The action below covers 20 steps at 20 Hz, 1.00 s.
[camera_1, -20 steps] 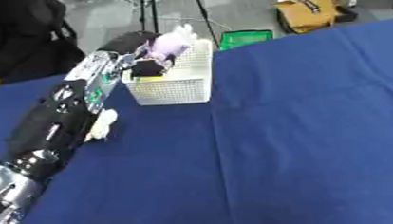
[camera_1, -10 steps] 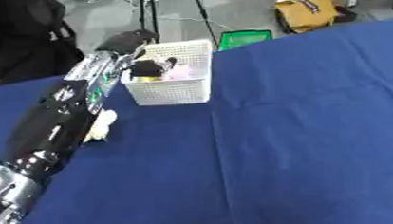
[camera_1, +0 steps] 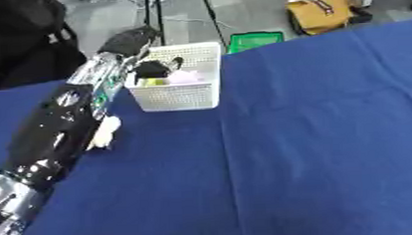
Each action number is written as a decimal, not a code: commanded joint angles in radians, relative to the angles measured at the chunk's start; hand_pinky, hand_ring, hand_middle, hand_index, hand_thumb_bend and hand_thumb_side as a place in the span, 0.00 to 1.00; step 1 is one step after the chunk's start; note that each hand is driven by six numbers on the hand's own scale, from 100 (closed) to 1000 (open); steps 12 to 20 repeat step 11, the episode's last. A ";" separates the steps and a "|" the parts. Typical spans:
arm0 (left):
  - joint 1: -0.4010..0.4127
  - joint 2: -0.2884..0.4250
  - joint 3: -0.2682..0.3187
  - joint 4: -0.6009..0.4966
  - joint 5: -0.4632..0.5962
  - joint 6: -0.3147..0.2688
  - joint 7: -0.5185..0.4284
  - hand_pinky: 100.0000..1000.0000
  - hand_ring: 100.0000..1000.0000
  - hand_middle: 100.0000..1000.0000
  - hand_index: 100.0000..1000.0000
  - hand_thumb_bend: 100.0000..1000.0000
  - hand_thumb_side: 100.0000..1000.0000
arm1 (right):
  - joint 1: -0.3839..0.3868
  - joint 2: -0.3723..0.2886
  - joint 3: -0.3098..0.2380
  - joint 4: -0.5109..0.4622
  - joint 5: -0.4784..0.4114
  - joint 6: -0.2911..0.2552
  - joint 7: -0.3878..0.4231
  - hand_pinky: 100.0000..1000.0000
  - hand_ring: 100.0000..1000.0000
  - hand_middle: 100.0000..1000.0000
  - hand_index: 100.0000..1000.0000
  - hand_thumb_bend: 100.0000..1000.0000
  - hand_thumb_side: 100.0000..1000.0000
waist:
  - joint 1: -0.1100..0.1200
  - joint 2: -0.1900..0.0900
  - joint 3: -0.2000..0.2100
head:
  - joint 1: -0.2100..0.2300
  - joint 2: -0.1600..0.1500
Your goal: Pick up objects on the table and place them in the box.
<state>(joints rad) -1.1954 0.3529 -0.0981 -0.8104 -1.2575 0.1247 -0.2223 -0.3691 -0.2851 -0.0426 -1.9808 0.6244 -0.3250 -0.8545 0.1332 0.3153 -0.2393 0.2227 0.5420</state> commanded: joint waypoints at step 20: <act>0.235 0.314 0.014 -1.027 0.507 0.096 0.113 0.71 0.80 0.80 0.90 0.07 0.86 | 0.027 -0.017 -0.031 -0.019 0.022 0.004 -0.037 0.73 0.71 0.50 0.74 0.00 0.79 | -0.037 -0.053 0.107 | -0.107 0.051</act>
